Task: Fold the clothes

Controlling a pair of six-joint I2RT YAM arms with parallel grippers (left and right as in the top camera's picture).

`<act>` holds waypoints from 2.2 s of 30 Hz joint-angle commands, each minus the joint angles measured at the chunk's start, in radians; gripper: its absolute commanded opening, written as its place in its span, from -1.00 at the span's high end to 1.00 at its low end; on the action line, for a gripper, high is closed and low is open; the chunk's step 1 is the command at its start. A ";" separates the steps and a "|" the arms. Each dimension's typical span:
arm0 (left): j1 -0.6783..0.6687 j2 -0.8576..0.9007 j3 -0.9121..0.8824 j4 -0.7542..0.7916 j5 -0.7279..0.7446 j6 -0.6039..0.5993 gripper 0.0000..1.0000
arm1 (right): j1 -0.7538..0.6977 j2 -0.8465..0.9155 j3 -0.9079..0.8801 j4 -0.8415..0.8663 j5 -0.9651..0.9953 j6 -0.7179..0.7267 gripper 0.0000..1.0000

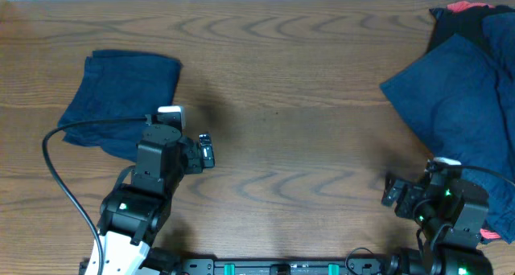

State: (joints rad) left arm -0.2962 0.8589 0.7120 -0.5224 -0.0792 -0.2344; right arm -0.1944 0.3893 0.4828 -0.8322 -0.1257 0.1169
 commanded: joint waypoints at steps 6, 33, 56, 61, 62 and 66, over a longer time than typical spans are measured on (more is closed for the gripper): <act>0.003 0.048 0.000 0.001 -0.011 0.013 -0.96 | 0.187 -0.211 -0.283 0.475 -0.085 -0.100 -0.99; 0.003 0.121 0.000 0.001 -0.011 0.013 -0.96 | 0.272 -0.351 -0.478 0.782 -0.144 -0.387 -0.98; 0.005 0.111 0.000 -0.006 -0.013 0.014 -0.96 | 0.272 -0.351 -0.478 0.782 -0.144 -0.387 -0.99; 0.043 0.012 -0.016 -0.044 -0.011 0.013 -0.96 | 0.272 -0.351 -0.478 0.782 -0.144 -0.387 -0.98; 0.060 -0.029 -0.030 -0.044 -0.011 0.013 -0.96 | 0.272 -0.351 -0.478 0.782 -0.144 -0.387 -0.99; 0.126 -0.165 -0.100 -0.043 -0.011 0.013 -0.96 | 0.272 -0.351 -0.478 0.782 -0.144 -0.387 -0.99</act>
State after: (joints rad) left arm -0.2089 0.7670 0.6613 -0.5644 -0.0803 -0.2344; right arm 0.0639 0.0490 0.0071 -0.0479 -0.2562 -0.2554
